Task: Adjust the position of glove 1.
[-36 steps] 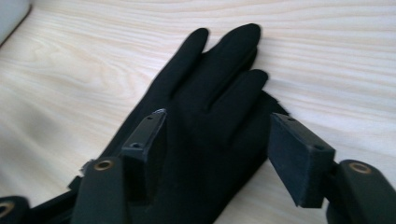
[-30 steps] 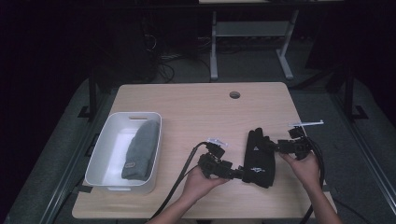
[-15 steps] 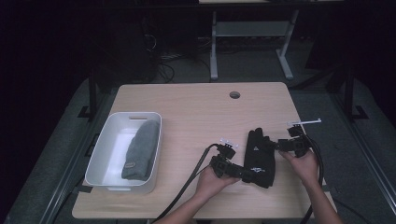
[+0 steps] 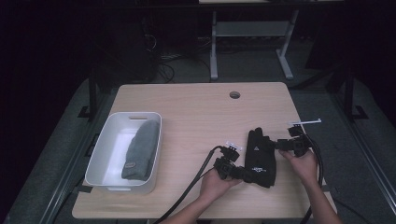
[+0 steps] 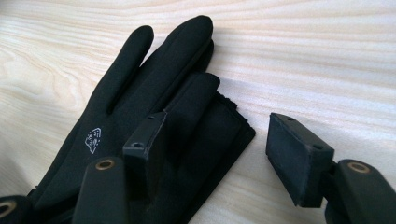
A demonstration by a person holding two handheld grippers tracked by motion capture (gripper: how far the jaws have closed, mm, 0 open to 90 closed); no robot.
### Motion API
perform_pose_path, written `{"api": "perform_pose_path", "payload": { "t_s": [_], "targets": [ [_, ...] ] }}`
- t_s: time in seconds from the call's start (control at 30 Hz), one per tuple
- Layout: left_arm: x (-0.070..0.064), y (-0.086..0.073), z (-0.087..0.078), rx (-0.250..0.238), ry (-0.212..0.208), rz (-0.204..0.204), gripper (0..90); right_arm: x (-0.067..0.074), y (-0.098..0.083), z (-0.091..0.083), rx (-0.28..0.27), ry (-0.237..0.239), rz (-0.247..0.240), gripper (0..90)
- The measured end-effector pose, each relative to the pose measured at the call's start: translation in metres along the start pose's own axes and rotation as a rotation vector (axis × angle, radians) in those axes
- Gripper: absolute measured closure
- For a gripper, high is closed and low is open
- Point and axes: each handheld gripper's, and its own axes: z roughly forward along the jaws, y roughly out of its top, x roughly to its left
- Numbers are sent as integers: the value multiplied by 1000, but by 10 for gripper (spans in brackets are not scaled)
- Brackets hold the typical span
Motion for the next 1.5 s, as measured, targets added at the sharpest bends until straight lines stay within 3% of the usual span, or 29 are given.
{"api": "perform_pose_path", "payload": {
  "t_s": [0.13, 0.3, 0.73, 1.07, 1.3, 1.5],
  "targets": [
    [-4, 0, 2, 17, 33, 53, 668, 0, 0, -2, 2, -2, 0, 383],
    [-2, 1, 4, 25, 22, 53, 787, 0, 0, 2, 33, 12, 2, 373],
    [5, 3, -1, 47, -14, 45, 840, -1, 0, -2, 12, 30, 15, 375],
    [14, 1, -17, 57, 6, 43, 841, 1, -2, -1, 17, 38, 30, 390],
    [16, 1, -15, 69, 10, 40, 840, 0, -7, 4, 15, 70, 63, 454],
    [18, 1, -15, 71, 4, 36, 841, -1, -13, 7, 1, 124, 96, 638]
  ]
}}
